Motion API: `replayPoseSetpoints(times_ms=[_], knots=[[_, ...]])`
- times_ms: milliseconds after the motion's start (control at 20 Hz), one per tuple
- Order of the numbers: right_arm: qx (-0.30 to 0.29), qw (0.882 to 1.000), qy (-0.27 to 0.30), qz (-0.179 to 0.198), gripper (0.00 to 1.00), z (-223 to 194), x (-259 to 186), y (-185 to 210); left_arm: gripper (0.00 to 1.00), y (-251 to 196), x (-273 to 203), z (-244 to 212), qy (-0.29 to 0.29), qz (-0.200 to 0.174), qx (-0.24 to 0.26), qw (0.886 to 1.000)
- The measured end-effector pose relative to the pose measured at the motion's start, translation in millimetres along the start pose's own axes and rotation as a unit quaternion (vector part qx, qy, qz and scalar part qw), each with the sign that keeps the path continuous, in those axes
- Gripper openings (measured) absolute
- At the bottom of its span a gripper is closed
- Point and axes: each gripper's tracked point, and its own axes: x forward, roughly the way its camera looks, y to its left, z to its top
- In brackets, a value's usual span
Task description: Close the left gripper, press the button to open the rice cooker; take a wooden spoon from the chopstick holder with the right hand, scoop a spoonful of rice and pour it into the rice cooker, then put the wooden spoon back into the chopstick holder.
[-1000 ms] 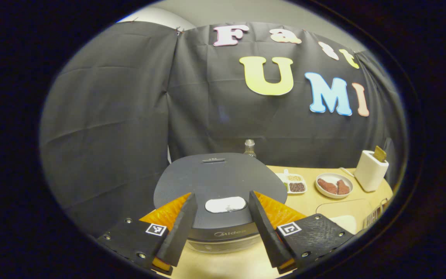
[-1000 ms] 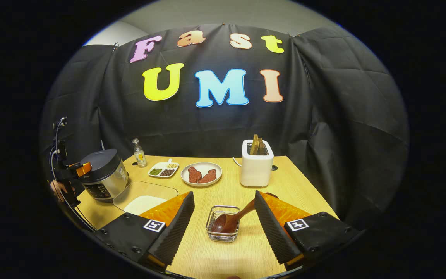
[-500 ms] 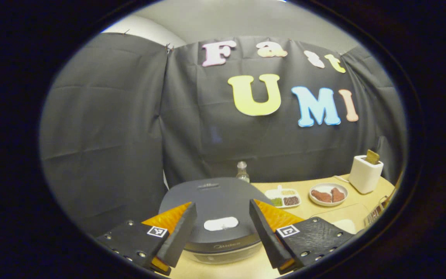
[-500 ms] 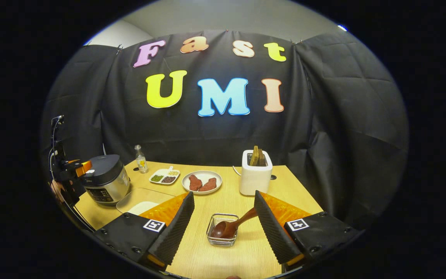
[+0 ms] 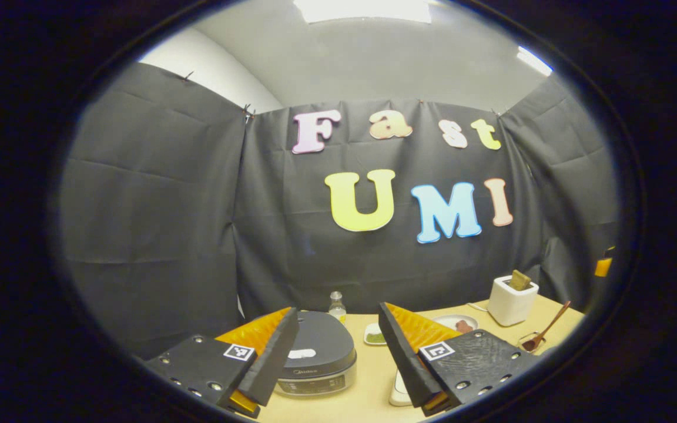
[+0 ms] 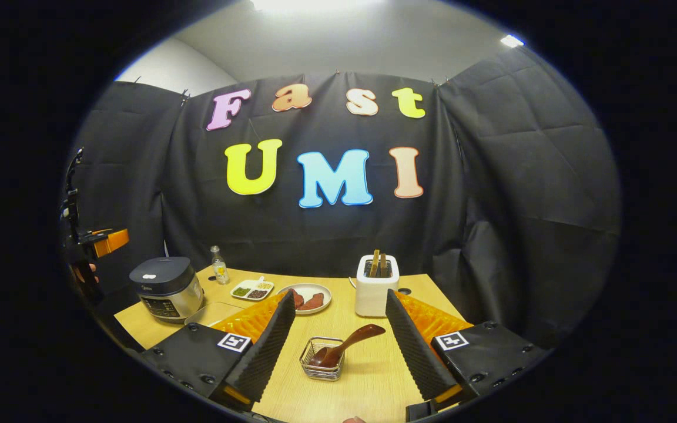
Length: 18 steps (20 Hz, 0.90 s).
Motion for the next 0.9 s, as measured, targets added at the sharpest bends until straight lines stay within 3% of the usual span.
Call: replayPoseSetpoints(times_ms=[350, 900], knots=[[-0.023, 0.998, -0.05, 0.009, 0.98, 31.8, -18.8, 11.0, 0.85, -22.1, -60.5, 20.7, -0.018, -0.028, 0.005, 0.999], [-0.01, 0.997, -0.071, -0.022, 1.0, 46.4, -36.7, 42.0, 0.86, 0.7, -62.3, 29.1, -0.037, -0.047, 0.021, 0.998]])
